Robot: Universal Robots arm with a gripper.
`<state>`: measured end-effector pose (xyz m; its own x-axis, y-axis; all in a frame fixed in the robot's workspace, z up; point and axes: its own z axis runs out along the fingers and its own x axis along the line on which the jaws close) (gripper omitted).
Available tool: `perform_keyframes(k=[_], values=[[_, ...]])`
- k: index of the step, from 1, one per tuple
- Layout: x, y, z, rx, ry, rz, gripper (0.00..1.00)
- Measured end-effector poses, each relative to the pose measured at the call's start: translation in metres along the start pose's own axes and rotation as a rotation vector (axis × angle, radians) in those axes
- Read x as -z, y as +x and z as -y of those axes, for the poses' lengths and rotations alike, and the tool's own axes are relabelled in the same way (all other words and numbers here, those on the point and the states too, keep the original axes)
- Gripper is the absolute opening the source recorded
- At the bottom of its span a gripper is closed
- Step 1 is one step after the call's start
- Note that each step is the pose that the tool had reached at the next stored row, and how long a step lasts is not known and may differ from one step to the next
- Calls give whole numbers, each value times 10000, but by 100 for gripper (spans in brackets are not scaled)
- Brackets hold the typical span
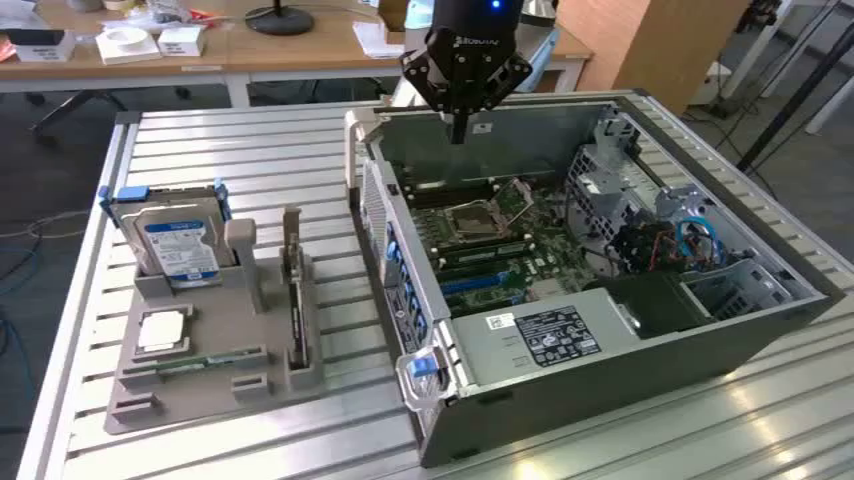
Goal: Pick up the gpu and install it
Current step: 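Reach for the gpu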
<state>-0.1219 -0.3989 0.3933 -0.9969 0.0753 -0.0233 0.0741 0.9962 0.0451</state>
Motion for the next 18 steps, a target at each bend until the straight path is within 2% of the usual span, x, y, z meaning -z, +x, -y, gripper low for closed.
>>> perform_keyframes(k=[12, 18], values=[[0, 0, 0, -1, 0, 0, 10], [-2, 75, 5, -1, 0, 0, 10]])
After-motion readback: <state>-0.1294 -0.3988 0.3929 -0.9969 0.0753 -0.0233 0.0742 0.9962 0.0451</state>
